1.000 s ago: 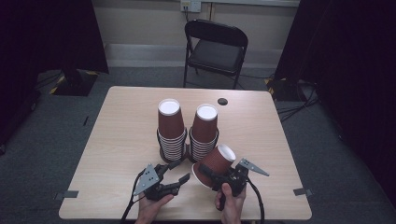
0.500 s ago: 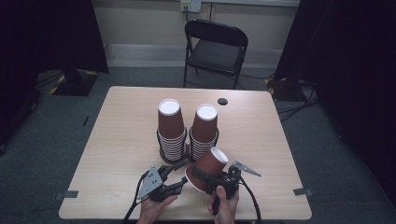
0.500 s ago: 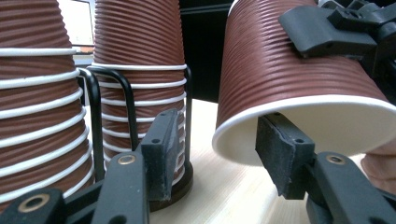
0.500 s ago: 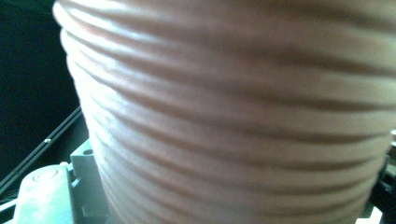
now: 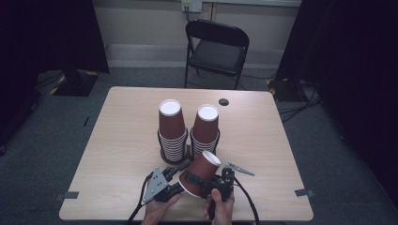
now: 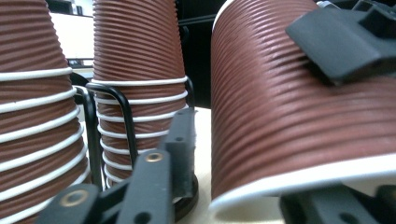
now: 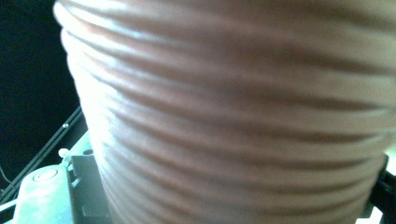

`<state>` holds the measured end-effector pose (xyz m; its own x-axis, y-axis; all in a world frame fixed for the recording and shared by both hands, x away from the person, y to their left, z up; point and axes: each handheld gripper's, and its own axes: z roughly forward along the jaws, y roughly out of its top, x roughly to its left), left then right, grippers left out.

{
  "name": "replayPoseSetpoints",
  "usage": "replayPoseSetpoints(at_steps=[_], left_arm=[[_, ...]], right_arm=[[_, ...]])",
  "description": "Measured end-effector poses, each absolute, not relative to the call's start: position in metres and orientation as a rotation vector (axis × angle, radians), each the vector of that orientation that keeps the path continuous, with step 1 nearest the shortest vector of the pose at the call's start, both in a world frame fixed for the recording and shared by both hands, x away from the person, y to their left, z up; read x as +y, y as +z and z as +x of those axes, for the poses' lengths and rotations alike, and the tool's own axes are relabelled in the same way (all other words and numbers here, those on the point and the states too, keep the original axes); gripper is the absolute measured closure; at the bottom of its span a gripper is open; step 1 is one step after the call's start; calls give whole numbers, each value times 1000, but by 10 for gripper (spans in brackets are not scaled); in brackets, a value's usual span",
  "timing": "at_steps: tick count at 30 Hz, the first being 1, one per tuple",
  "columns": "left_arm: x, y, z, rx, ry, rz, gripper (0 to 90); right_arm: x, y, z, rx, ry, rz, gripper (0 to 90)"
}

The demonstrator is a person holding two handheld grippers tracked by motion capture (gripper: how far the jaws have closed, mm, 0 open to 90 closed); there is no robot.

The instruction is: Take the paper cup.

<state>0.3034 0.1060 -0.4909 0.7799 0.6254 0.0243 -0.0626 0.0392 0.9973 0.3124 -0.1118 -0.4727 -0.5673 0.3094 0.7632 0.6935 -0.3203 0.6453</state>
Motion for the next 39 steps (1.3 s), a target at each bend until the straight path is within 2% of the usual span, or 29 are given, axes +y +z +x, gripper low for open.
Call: replayPoseSetpoints(at_steps=[3, 7, 19, 39], left_arm=[[105, -491, 303, 489, 572, 1437, 795], [107, -491, 303, 484, 558, 1419, 826], [110, -496, 303, 525, 511, 1437, 852], [116, -488, 302, 531, 458, 1589, 860]], right_arm=[[-108, -472, 313, -1639, -1945, -1262, 134], [-107, -471, 314, -1628, -1935, -1252, 116], [-116, -465, 319, -1646, -1987, -1335, 113], [-141, -456, 332, -1725, -2081, -1432, 128]])
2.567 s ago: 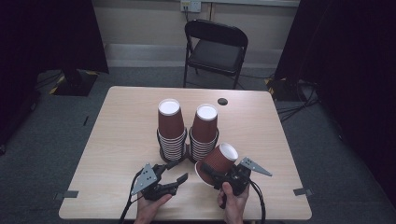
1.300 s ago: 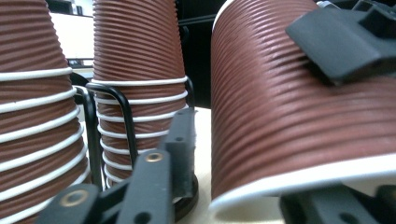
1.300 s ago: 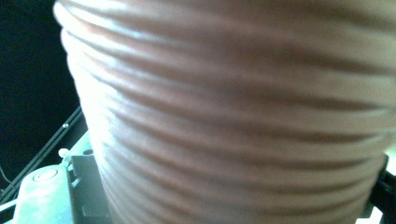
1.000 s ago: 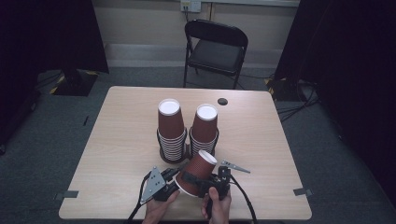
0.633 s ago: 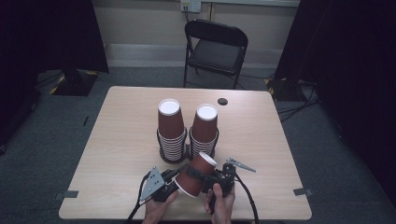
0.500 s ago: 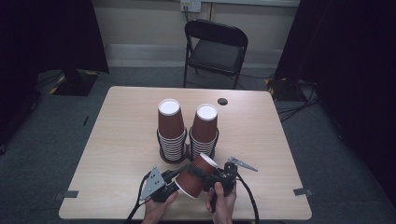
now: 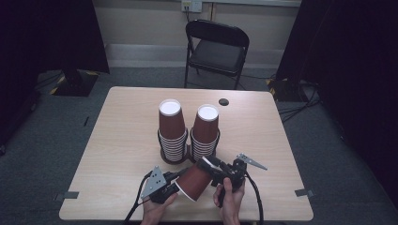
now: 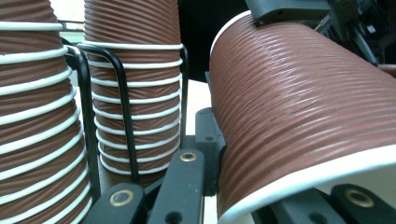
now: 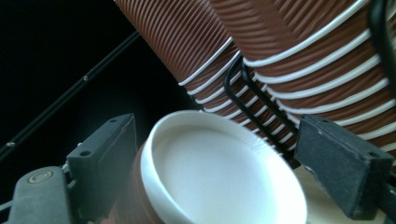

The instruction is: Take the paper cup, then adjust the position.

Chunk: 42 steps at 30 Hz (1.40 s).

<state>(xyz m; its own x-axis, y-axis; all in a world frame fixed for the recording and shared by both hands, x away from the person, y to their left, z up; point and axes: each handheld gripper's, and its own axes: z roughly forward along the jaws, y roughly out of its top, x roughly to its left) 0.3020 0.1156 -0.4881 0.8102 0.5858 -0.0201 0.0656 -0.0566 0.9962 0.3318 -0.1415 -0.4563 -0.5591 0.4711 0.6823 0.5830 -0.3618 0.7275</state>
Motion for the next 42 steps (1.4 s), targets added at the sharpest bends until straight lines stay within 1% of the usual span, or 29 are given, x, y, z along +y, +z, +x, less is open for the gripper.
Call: replayPoseSetpoints(at_steps=[4, 9, 11, 13, 16, 20, 27, 29, 32, 37, 38, 41, 42], left_arm=[[116, -486, 303, 525, 458, 1626, 862], [118, -487, 304, 548, 416, 1638, 863], [121, -488, 305, 571, 363, 1638, 863], [122, -487, 305, 573, 355, 1642, 863], [126, -485, 307, 599, 335, 1652, 863], [130, -483, 308, 614, 336, 1669, 863], [137, -478, 309, 643, 324, 1695, 863], [139, -476, 310, 648, 323, 1710, 863], [142, -475, 310, 658, 318, 1724, 863], [146, -473, 312, 675, 306, 1739, 862], [147, -471, 313, 682, 296, 1740, 862], [149, -468, 314, 684, 292, 1754, 862], [149, -467, 314, 683, 289, 1752, 862]], right_arm=[[-146, -456, 334, -1767, -2096, -1462, 125], [-150, -454, 333, -1845, -2129, -1485, 127], [-157, -452, 329, -1878, -2187, -1481, 124], [-160, -452, 327, -1892, -2210, -1465, 124], [-170, -452, 319, -1974, -2287, -1321, 121], [-175, -455, 315, -2037, -2292, -1308, 126], [-176, -458, 307, -2272, -2354, -1117, 122], [-173, -460, 306, -2373, -2298, -1174, 130], [-173, -463, 305, -2376, -2284, -1118, 129], [-168, -466, 300, -2462, -2220, -1049, 164], [-168, -466, 299, -2551, -2157, -1024, 166], [-165, -467, 297, -2621, -2127, -1009, 166], [-163, -467, 297, -2697, -2095, -928, 165]])
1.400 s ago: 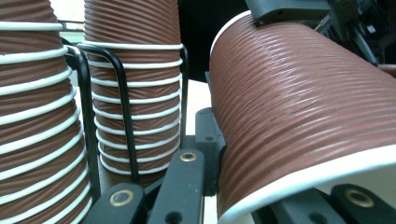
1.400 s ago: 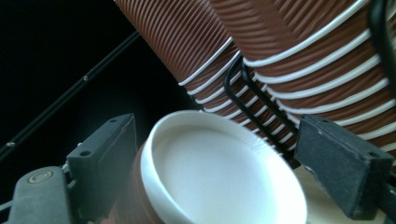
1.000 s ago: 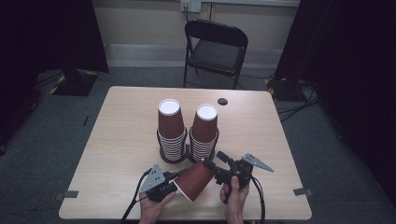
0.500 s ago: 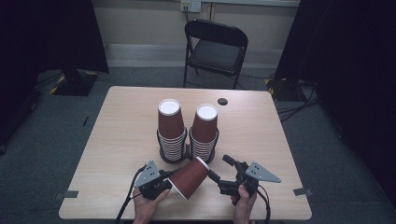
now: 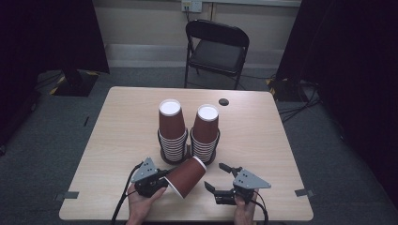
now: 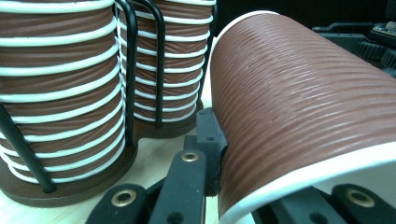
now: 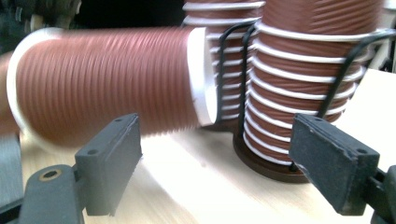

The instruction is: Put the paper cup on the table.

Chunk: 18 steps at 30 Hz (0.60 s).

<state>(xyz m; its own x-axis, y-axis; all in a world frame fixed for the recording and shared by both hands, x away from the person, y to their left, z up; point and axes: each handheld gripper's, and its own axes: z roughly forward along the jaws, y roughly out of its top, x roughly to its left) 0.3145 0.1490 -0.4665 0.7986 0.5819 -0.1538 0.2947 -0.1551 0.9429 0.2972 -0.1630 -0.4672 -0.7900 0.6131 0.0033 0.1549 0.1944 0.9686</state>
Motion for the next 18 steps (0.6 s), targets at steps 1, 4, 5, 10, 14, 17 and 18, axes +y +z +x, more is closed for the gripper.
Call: replayPoseSetpoints(at_steps=[1, 4, 5, 10, 14, 17, 18], left_arm=[[150, -466, 315, 684, 282, 1760, 861], [149, -463, 319, 681, 276, 1796, 861], [149, -463, 319, 681, 276, 1796, 861], [149, -461, 323, 690, 265, 1861, 861], [149, -459, 325, 697, 250, 1876, 862], [149, -457, 325, 695, 235, 1889, 861], [148, -457, 326, 700, 217, 1892, 862]], right_arm=[[-162, -468, 297, 2094, 1617, 695, 165], [-159, -469, 295, 2077, 1591, 646, 165], [-159, -469, 295, 2077, 1591, 646, 165], [-152, -471, 288, 2112, 1567, 571, 163], [-147, -471, 286, 2117, 1556, 532, 157], [-143, -471, 284, 2126, 1539, 490, 151], [-141, -471, 282, 2103, 1493, 470, 109]])
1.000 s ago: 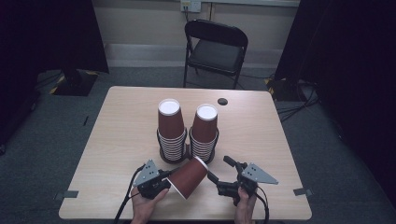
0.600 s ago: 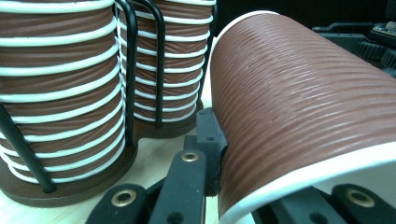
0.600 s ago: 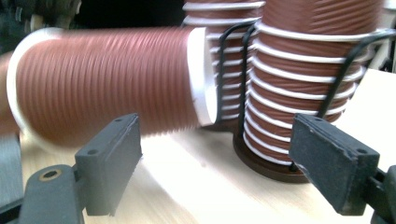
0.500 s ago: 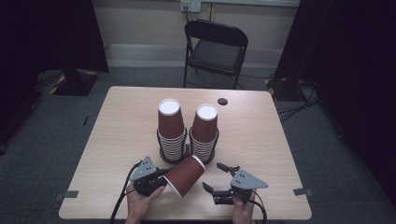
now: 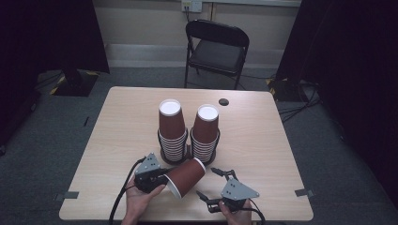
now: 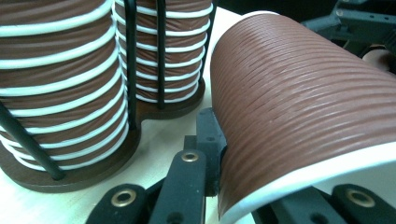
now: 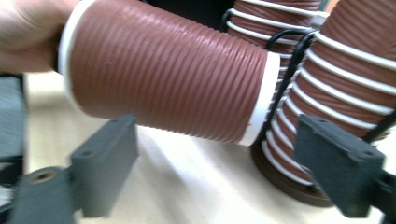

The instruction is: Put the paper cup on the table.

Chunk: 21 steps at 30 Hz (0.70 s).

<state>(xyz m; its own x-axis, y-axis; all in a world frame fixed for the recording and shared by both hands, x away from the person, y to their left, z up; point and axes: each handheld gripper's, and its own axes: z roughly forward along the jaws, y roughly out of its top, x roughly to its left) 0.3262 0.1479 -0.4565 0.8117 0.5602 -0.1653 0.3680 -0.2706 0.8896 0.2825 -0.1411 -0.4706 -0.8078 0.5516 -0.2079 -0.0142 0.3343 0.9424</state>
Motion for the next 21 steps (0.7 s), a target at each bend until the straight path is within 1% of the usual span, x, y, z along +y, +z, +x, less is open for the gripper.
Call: replayPoseSetpoints(at_steps=[2, 5, 13, 21], left_arm=[[147, -455, 328, 700, 212, 1916, 862], [146, -452, 330, 702, 194, 1945, 862], [142, -451, 333, 722, 163, 1969, 861], [136, -447, 338, 722, 126, 2083, 861]], right_arm=[[-140, -469, 281, 2118, 1464, 430, 125], [-139, -468, 280, 2122, 1426, 344, 125], [-135, -467, 279, 2049, 1332, 206, 129], [-121, -466, 273, 2145, 1180, 126, 113]])
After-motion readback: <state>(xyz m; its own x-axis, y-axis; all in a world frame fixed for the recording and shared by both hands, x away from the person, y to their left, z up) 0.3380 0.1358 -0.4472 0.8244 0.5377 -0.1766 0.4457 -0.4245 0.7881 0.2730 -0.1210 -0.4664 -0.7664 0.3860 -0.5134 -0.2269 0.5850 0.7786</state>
